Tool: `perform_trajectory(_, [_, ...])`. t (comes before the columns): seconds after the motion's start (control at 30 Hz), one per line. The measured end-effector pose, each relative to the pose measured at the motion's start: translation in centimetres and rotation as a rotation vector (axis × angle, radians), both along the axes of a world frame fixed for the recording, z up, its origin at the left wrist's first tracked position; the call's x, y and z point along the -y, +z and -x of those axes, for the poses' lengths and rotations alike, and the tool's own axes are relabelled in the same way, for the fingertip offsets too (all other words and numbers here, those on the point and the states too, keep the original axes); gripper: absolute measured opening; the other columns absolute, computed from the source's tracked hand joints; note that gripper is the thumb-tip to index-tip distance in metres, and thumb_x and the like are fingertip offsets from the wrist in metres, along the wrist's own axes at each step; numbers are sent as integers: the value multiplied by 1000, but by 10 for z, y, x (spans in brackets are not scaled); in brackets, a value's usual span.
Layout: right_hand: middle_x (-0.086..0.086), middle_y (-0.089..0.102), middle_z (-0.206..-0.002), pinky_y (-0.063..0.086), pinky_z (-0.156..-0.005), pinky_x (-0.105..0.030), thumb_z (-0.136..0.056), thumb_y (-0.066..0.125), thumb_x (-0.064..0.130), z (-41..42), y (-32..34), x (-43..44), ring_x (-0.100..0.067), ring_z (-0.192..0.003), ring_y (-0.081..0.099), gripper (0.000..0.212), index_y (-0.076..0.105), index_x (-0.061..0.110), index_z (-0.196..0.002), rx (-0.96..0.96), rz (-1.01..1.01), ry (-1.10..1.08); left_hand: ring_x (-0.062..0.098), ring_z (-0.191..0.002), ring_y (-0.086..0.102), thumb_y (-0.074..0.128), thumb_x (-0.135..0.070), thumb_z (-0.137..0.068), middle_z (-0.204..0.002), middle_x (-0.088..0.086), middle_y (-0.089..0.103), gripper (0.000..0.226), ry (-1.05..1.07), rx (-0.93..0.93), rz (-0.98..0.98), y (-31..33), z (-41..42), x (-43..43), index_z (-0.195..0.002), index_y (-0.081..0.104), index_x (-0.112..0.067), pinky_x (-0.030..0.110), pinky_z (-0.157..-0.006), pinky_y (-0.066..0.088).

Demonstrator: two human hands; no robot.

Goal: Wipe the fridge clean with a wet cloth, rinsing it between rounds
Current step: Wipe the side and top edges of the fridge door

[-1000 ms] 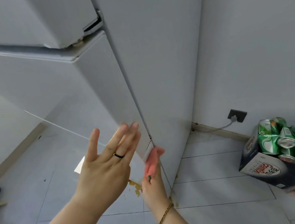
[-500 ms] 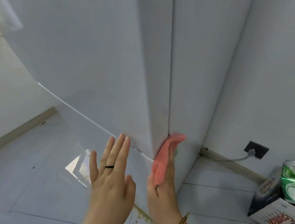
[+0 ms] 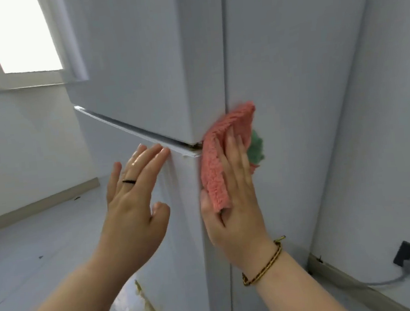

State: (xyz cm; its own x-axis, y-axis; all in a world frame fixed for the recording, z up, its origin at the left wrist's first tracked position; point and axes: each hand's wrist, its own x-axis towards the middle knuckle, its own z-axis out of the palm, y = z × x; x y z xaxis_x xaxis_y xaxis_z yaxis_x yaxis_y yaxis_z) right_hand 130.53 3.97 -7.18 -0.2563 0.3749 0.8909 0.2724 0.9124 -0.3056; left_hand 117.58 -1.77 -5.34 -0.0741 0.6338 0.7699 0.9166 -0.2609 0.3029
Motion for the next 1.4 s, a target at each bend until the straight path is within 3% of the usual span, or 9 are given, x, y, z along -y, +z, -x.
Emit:
perform_trajectory(0.1, [21, -19, -151, 0, -115, -25, -95, 25, 45, 4, -54, 1, -5, -141, -12, 66, -19, 35, -142, 27, -25, -5, -24, -128, 0, 26, -22, -64, -141, -23, 15, 78, -25, -2, -60, -2, -6, -9, -140, 17, -37, 13, -110, -7])
perform_trajectory(0.27, [1, -19, -154, 22, -99, -19, -97, 15, 44, 0, -143, 12, -11, -142, -10, 66, -12, 9, -145, 112, 88, -192, -33, -119, -4, 30, -3, -59, -133, -34, 6, 83, -30, 35, -29, -6, -10, -12, -130, 8, -39, 13, -108, -8])
perform_trajectory(0.43, [21, -20, -149, -8, -112, -16, -90, 14, 60, 6, -66, 5, 5, -136, -20, 65, -19, 37, -141, 5, 89, 21, -29, -124, 0, 28, 0, -58, -132, -34, 7, 85, -7, 1, 19, 1, -5, -6, -132, 9, -37, 10, -107, -12])
perform_trajectory(0.57, [6, -3, -148, -6, -115, -23, -89, 32, 41, 11, -7, -7, 8, -135, -17, 62, -1, 27, -140, -91, 11, 27, -32, -120, -4, 28, -2, -58, -130, -39, 2, 84, -10, -31, 58, 2, -4, -4, -130, 6, -41, 7, -106, -14])
perform_trajectory(0.77, [13, -21, -152, -1, -113, -24, -97, 11, 50, 7, -89, 7, -7, -141, -15, 61, -15, 24, -145, 77, -80, -190, -25, -123, -2, 27, -2, -59, -129, -39, 6, 83, -22, -88, 102, 11, 9, 0, -127, 11, -45, 3, -103, -16])
perform_trajectory(1.0, [6, -6, -154, -5, -118, -32, -98, 11, 43, 21, -4, -4, -17, -142, -10, 51, 1, 24, -144, 69, -253, -147, -29, -121, -8, 27, -2, -57, -130, -40, 6, 93, -47, -105, 129, 16, 17, -1, -133, 9, -54, 5, -104, -15])
perform_trajectory(1.13, [2, -18, -154, 0, -116, -33, -99, 18, 38, 20, -77, 5, -19, -143, -11, 60, -11, 16, -146, 80, -148, -194, -24, -122, -5, 25, -2, -57, -126, -42, 3, 84, -55, -109, 144, 19, 17, 0, -124, 6, -51, 5, -102, -18])
perform_trajectory(1.3, [4, -16, -154, 23, -114, -43, -80, 39, 35, 14, -185, 36, -10, -141, -10, 89, -24, 26, -142, 152, 385, -228, -21, -123, -7, 24, -2, -61, -127, -42, -5, 84, -32, -84, 115, 10, 9, 0, -120, 0, -55, 7, -101, -21])
perform_trajectory(1.4, [35, -41, -131, -9, -116, -23, -71, 17, 73, 10, -149, 44, 10, -126, -34, 74, -46, 61, -108, 170, 522, -136, -22, -121, -7, 33, 8, -70, -125, -44, -7, 86, -4, -75, 109, 8, 5, 0, -121, 0, -53, 5, -99, -22])
